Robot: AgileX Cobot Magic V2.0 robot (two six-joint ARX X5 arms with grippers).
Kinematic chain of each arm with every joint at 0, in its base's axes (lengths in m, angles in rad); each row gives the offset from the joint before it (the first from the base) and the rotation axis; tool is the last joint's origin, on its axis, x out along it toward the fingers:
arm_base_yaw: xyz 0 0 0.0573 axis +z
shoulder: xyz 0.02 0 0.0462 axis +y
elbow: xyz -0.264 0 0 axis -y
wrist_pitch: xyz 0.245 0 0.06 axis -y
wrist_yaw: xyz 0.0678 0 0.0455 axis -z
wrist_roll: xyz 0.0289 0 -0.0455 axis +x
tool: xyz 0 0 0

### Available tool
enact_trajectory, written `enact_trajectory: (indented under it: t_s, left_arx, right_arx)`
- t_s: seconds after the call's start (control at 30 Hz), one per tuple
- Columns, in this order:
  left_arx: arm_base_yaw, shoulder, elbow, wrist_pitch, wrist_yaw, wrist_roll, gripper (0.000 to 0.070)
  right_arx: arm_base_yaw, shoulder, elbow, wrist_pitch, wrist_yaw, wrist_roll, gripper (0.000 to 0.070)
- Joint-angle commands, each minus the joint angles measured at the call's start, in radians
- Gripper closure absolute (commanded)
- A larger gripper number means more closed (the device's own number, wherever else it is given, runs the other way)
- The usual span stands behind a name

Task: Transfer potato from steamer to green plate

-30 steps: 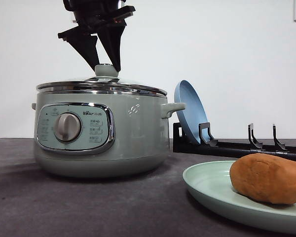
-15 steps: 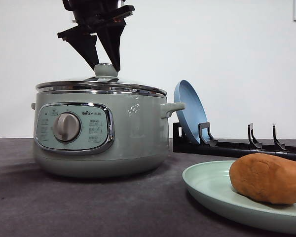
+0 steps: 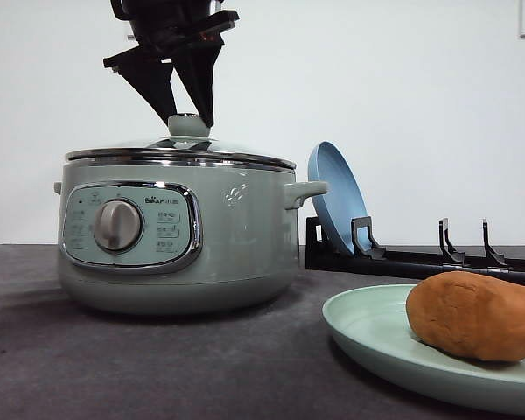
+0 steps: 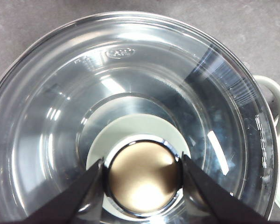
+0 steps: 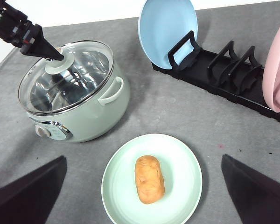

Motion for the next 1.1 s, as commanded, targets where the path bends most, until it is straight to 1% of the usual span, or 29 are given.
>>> enact_trajectory:
  t_s: [0.0,0.17,0.3,0.37,0.47,0.57,0.67,0.7,0.73,0.9,1.07]
  left_arx:
    - [-0.013,-0.011,0.028,0.024,0.013,0.013,0.0700]
    - [-0.013,-0.011,0.028,-0.030,0.013,0.013,0.0700]
    - [-0.013,-0.011,0.028,-0.027,0.013,0.013,0.0698]
    - [-0.013,-0.011,0.028,-0.027,0.013,0.013,0.0662]
    - [-0.013,-0.011,0.028,-0.026,0.013,0.013,0.0537]
    - [-0.013,-0.011,0.028,-0.004,0.013,0.009,0.0315]
    - [-0.013,-0.013,0.037,0.013,0.014,-0.006,0.0066]
    - [-0.012,-0.015,0.041,0.013,0.014,-0.007,0.0024]
    - [-0.010,-0.021,0.043,0.012,0.013,-0.010,0.0000]
    - [-0.006,-0.084,0.045,-0.016,0.014,-0.025,0.0000]
    - [-0.006,-0.187,0.044,-0.070,0.013,-0.030,0.0000]
  right_arx:
    - [0.005,0.002,0.016,0.006,0.004,0.010,0.0000]
    - [0.005,0.002,0.016,0.006,0.004,0.011,0.0000]
    - [0.005,0.002,0.016,0.006,0.004,0.011,0.0000]
    - [0.005,0.002,0.016,0.006,0.003,0.011,0.0000]
    - [0.005,0.002,0.016,0.006,0.003,0.011,0.0000]
    - [0.005,0.002,0.016,0.006,0.003,0.010,0.0000]
    - [0.005,0.002,0.016,0.006,0.003,0.010,0.0000]
    - [0.005,0.002,0.016,0.006,0.003,0.010,0.0000]
    - [0.005,0.002,0.016,0.006,0.003,0.010,0.0000]
    - [0.005,0.002,0.016,0.006,0.000,0.009,0.0000]
    - [0.005,0.002,0.016,0.006,0.000,0.001,0.0000]
